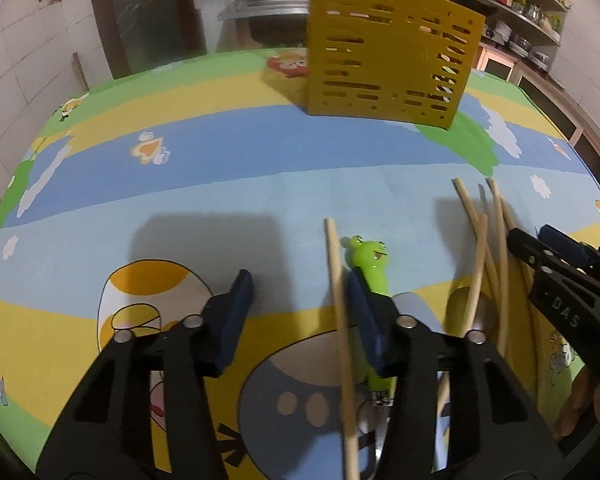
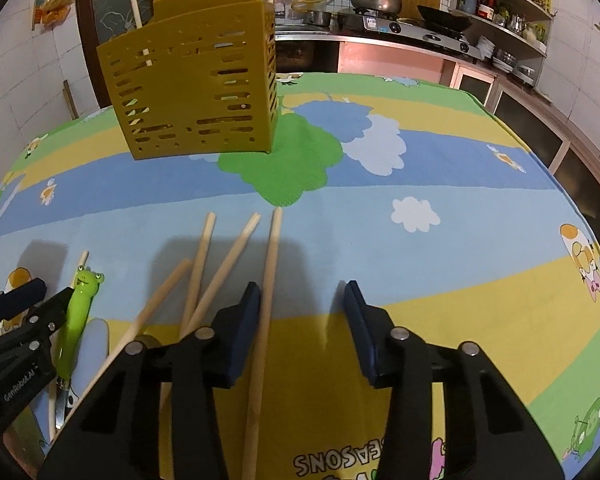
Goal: Organize utensils
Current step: 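Close the right gripper on another wooden chopstick, then lift the chopstick with the right gripper and carry it over the holder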
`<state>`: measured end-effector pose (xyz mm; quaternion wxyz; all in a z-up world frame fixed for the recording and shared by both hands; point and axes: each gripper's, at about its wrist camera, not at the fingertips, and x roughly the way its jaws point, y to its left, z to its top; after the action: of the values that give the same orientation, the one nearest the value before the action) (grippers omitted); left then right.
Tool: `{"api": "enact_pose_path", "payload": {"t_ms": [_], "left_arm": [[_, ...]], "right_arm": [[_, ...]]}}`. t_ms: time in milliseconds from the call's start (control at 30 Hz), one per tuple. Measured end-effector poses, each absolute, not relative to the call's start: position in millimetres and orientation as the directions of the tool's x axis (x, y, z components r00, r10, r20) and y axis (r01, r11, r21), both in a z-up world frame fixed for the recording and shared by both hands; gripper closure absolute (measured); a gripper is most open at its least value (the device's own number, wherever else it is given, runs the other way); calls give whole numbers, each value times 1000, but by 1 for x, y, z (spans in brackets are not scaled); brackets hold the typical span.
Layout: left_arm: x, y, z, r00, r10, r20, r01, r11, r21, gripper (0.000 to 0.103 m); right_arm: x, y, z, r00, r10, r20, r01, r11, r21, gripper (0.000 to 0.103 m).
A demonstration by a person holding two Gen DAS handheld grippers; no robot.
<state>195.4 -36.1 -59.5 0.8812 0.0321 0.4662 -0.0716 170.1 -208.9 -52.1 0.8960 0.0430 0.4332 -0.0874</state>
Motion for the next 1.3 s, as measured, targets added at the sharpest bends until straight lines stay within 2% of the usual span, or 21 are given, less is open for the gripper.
{"api": "enact_pose_path", "payload": {"t_ms": [33,100,200,367,400,567,733,1067,1300], "left_arm": [[196,-37,-59,549,-102,-829,161,987,-15,67],[199,-39,-59,539,-105,-835,170,985,-15,72],[203,-39,-58,529,-109,-842,174,984,-18,77],[207,-39,-58,527,-115,-842,176,984,-25,94],[208,-39,-58,525,-121,-842,176,984,-32,97],[207,-33,-56,535,-139,-833,162,985,-61,98],[200,-26,-39,601,-153,-785,153,985,-75,98],[165,-3,28,807,-141,-573,111,990,-88,99],[143,4,51,881,-125,-457,95,992,-88,99]], "right_arm": [[172,-209,-52,606,-118,-787,196,981,4,62],[177,-210,-52,594,-118,-796,208,978,10,63],[184,-211,-50,575,-107,-811,219,975,27,71],[193,-212,-49,563,-86,-822,218,975,48,95],[193,-212,-49,563,-80,-822,214,975,52,96],[184,-217,-45,593,-84,-800,226,972,65,97],[167,-227,-26,681,-65,-730,221,968,119,97],[123,-223,30,868,-44,-494,149,973,176,97],[102,-216,48,921,-48,-386,117,980,159,97]]}}
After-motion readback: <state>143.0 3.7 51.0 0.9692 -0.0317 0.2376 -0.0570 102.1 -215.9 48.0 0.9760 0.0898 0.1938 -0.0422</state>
